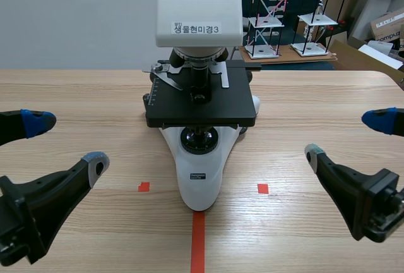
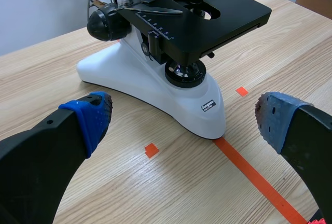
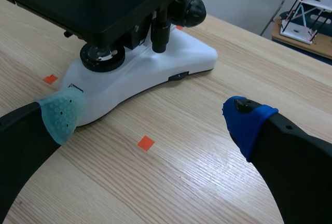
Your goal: Point at the objective lens
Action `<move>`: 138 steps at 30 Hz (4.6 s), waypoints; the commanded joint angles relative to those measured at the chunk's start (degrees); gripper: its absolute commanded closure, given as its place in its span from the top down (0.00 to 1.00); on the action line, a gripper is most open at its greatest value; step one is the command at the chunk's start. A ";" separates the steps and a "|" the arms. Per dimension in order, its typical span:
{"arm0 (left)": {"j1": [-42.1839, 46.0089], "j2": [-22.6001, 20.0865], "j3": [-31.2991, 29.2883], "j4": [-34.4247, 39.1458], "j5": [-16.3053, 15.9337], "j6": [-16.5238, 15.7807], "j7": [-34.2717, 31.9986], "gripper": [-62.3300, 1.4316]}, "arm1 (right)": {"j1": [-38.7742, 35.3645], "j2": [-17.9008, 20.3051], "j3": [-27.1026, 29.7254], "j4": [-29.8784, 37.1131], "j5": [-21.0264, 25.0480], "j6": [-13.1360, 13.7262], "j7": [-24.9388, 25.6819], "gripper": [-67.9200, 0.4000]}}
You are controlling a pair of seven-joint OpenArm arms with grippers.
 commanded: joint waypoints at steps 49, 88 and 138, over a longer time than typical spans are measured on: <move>-0.07 0.00 0.02 0.66 -0.55 0.31 -1.03 0.93 | 0.52 0.11 0.39 0.33 0.39 0.00 0.00 0.85; -22.69 3.34 15.06 -5.79 -3.56 0.35 2.21 0.04 | 0.52 0.13 0.39 0.33 0.39 -0.02 0.02 0.85; -35.43 9.99 25.64 -17.53 -0.52 1.16 2.47 0.05 | 0.52 0.11 0.39 0.33 0.39 -0.02 0.02 0.85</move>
